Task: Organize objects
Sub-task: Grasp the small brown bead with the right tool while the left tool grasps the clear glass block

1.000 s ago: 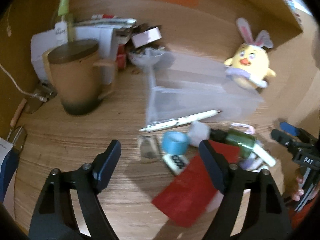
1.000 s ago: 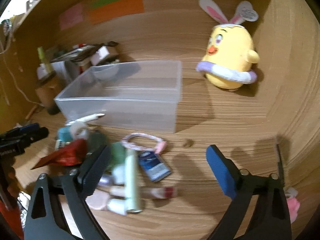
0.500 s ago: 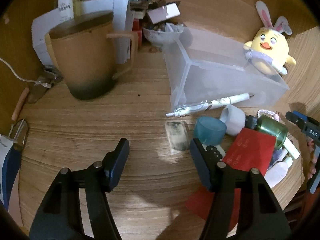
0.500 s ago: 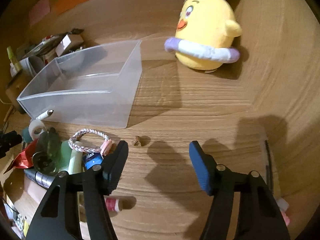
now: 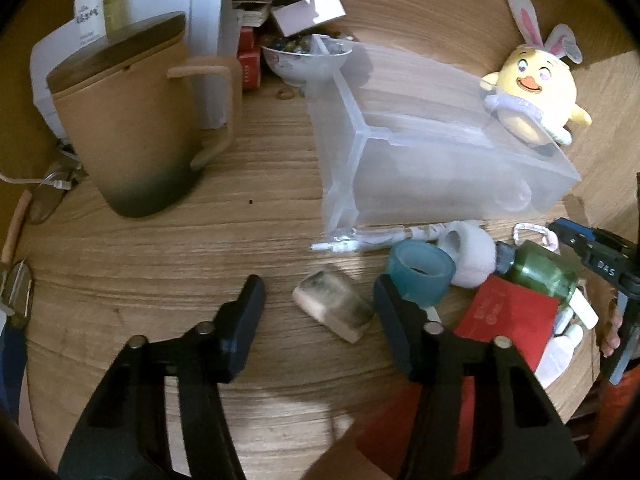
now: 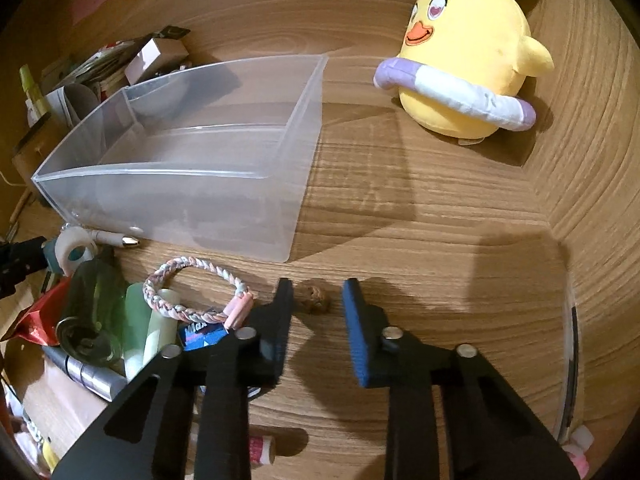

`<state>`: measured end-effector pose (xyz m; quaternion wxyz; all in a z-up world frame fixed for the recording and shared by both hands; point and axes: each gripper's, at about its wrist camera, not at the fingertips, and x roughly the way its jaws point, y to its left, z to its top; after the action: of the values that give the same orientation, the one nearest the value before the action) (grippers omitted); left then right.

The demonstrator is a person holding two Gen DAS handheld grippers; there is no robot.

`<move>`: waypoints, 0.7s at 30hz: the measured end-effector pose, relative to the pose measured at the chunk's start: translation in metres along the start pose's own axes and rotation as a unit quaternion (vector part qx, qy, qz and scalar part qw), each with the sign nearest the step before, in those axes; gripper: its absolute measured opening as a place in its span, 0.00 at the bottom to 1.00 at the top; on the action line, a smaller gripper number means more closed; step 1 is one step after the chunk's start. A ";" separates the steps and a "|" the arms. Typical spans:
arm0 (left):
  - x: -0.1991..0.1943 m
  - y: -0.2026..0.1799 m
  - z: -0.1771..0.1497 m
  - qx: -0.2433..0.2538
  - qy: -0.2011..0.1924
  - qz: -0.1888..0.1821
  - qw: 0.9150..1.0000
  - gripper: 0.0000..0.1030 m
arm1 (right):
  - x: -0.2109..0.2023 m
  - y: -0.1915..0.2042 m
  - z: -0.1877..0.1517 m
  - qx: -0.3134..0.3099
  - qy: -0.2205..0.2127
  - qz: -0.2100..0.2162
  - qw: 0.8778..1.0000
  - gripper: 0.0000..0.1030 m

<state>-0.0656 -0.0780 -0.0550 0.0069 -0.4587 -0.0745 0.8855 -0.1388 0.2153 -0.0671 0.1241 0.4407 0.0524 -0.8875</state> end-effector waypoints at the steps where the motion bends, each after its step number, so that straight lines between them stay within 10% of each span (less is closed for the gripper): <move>1: 0.000 -0.001 0.000 0.002 0.001 -0.004 1.000 0.44 | 0.000 0.001 0.000 -0.003 -0.001 -0.002 1.000 0.15; 16: -0.027 0.013 -0.011 0.000 -0.018 0.006 1.000 0.18 | -0.026 0.002 -0.001 0.002 -0.037 0.014 0.999 0.12; 21: -0.025 0.012 -0.012 -0.005 0.000 0.004 1.000 0.24 | -0.039 0.010 0.001 -0.005 -0.055 0.018 0.998 0.12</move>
<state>-0.0405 -0.0909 -0.0428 0.0010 -0.4587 -0.0771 0.8852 -0.1140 0.2122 -0.0350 0.1446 0.3911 0.0423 -0.9079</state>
